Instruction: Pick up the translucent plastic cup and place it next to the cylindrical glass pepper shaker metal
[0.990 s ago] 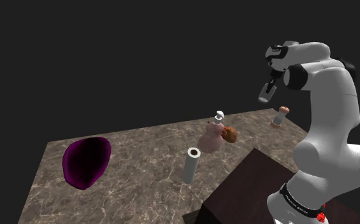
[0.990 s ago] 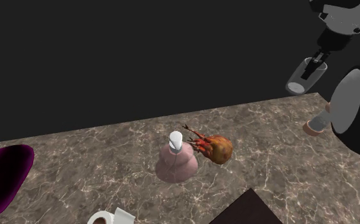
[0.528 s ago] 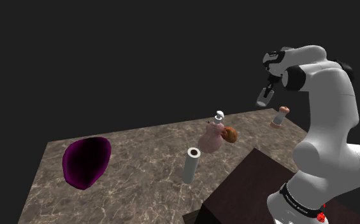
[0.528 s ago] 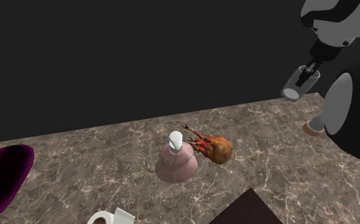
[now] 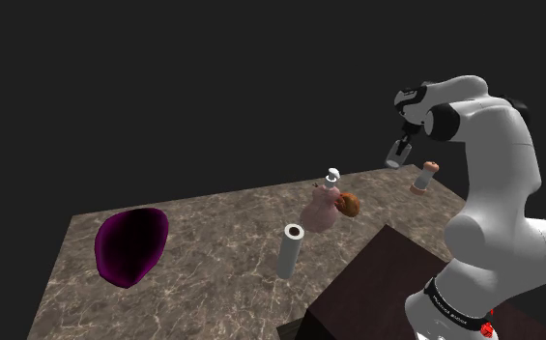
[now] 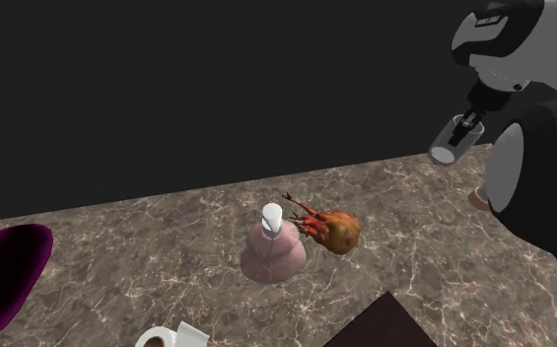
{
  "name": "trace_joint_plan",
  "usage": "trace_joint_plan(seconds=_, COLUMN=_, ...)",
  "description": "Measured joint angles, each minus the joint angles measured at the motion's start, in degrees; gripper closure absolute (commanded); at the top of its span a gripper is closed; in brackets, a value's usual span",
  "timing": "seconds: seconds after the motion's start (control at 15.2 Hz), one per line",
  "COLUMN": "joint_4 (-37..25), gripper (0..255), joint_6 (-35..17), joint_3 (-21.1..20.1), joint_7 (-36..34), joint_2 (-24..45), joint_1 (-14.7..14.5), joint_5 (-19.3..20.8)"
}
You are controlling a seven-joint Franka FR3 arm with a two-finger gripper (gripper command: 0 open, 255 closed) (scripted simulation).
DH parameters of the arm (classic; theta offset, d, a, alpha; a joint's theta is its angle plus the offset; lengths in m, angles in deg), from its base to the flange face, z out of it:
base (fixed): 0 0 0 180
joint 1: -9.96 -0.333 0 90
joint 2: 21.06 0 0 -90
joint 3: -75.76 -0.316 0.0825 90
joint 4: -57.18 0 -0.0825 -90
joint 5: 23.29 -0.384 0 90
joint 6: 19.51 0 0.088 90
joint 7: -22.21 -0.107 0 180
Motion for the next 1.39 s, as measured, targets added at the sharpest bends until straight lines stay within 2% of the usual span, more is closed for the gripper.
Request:
trace_joint_plan(seconds=1.06, joint_4=2.10, gripper=255, joint_6=-8.00, joint_3=-1.34, joint_7=0.89, joint_2=5.98, joint_1=0.33, joint_5=-1.51)
trace_joint_plan(seconds=1.39, joint_4=1.86, gripper=255, joint_6=-8.46, joint_3=-1.47, joint_7=0.98, joint_2=6.67, joint_1=0.50, joint_5=-1.63)
